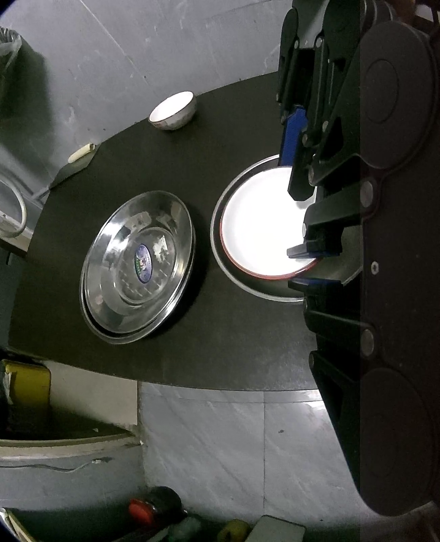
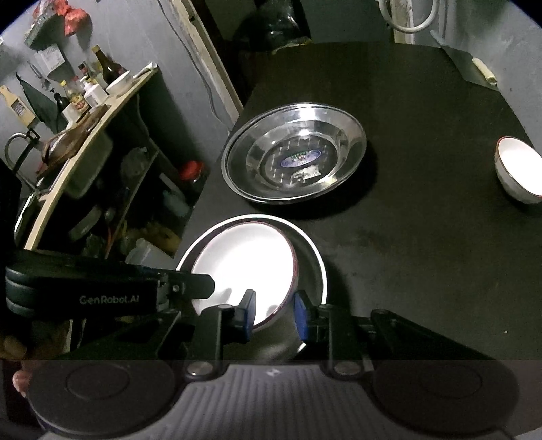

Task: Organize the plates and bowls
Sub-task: 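Lift the white bowl with the left tool and lower it into the ladle-bowl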

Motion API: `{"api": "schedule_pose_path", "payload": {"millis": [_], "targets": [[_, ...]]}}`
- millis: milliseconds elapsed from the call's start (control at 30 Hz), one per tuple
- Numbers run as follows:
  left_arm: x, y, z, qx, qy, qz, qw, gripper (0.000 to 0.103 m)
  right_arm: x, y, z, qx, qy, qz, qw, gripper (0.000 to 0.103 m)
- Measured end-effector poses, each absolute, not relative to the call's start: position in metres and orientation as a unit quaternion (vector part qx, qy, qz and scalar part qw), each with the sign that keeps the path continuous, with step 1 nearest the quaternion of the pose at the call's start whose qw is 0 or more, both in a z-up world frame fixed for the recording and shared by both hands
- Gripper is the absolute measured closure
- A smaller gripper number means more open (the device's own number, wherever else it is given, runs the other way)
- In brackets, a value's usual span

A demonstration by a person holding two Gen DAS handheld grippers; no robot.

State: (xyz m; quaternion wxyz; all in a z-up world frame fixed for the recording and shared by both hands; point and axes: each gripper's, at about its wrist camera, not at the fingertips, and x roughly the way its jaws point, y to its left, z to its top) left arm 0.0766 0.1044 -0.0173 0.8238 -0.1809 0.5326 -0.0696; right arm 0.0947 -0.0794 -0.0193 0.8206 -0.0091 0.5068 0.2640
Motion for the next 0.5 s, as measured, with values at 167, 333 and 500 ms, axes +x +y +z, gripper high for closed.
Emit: {"api": "schedule_pose_path", "payload": {"millis": [167,333,500], "targets": [[0.0785,0.1042,-0.0202,-0.183,0.539,-0.071,0.819,0.090,0.0973,-0.0794,-0.0208,-0.009,0.512,0.262,0.818,0.075],[0.0795,0.1038,-0.0206,-0.183,0.540,-0.072,0.819,0.090,0.0992,-0.0818,-0.0216,-0.005,0.513,0.262,0.817,0.075],[0.0784,0.1043,-0.0181,-0.183,0.535,-0.071,0.822,0.089,0.0990,-0.0833,-0.0207,-0.002,0.510,0.263,0.819,0.075]]}}
